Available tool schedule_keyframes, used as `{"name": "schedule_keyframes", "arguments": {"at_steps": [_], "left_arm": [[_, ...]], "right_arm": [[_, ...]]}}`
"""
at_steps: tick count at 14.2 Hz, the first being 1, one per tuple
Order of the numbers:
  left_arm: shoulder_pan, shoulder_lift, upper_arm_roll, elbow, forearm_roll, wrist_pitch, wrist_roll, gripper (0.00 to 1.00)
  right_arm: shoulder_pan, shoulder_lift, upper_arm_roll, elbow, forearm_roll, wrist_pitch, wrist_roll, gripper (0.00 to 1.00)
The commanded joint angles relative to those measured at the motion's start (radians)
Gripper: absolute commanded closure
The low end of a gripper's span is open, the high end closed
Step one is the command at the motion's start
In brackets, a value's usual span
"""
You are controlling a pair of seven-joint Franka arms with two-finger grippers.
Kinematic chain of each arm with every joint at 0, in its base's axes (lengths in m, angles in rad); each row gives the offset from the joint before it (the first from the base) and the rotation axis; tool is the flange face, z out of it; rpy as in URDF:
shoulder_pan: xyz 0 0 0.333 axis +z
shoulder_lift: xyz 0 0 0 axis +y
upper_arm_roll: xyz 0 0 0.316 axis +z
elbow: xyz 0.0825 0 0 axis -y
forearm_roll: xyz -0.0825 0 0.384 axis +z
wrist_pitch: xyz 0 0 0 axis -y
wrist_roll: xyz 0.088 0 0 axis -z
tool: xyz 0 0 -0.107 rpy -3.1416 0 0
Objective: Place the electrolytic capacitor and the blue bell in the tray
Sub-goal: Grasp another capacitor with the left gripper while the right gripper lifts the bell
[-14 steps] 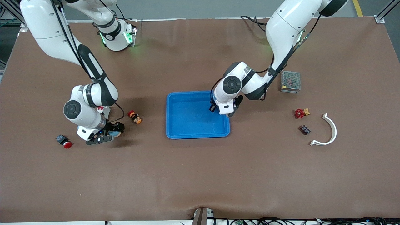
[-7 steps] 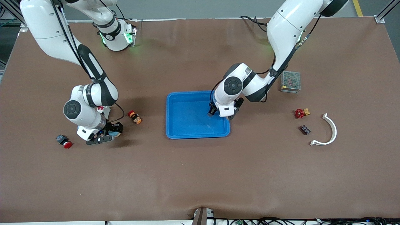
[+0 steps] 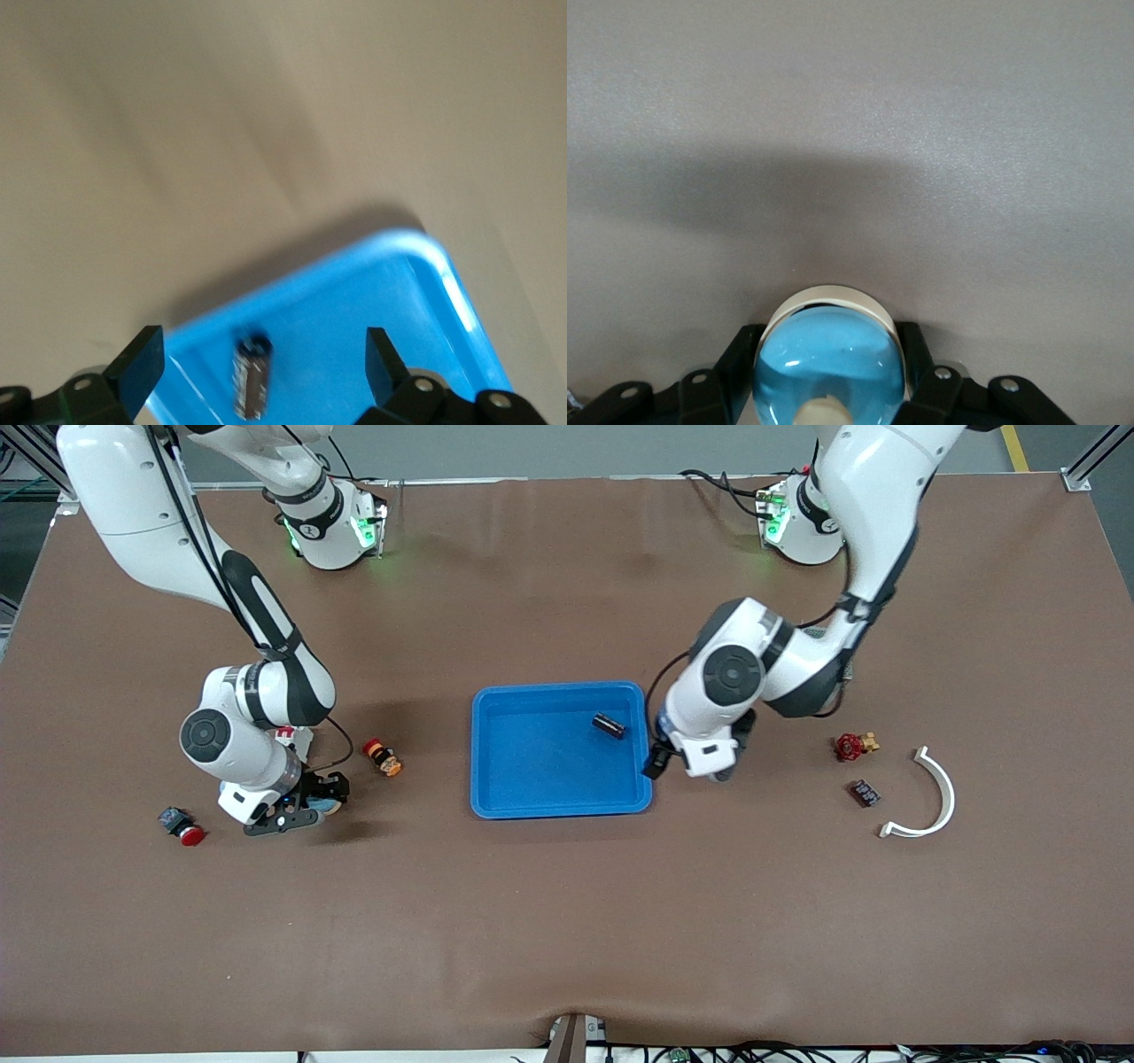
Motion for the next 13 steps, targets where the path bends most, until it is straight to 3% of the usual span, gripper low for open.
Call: {"name": "schedule_keyframes", "arguments": {"at_steps": [1, 6, 13], "left_arm": [[0.085, -0.062, 0.000, -0.032, 0.018, -0.080, 0.082, 0.00], [0.247, -0.068, -0.005, -0.059, 0.151, -0.124, 0.131, 0.00], [0.396, -0.019, -0.005, -0.064, 0.216, -0.081, 0.360, 0.00]], "right_arm": [[0.003, -0.018, 0.010, 0.004, 0.009, -0.040, 0.010, 0.45], [0.120, -0.084, 0.013, 0.068, 0.011, -0.251, 0.256, 0.45], [0.351, -0.100, 0.019, 0.110, 0.013, -0.289, 0.690, 0.45]]}}
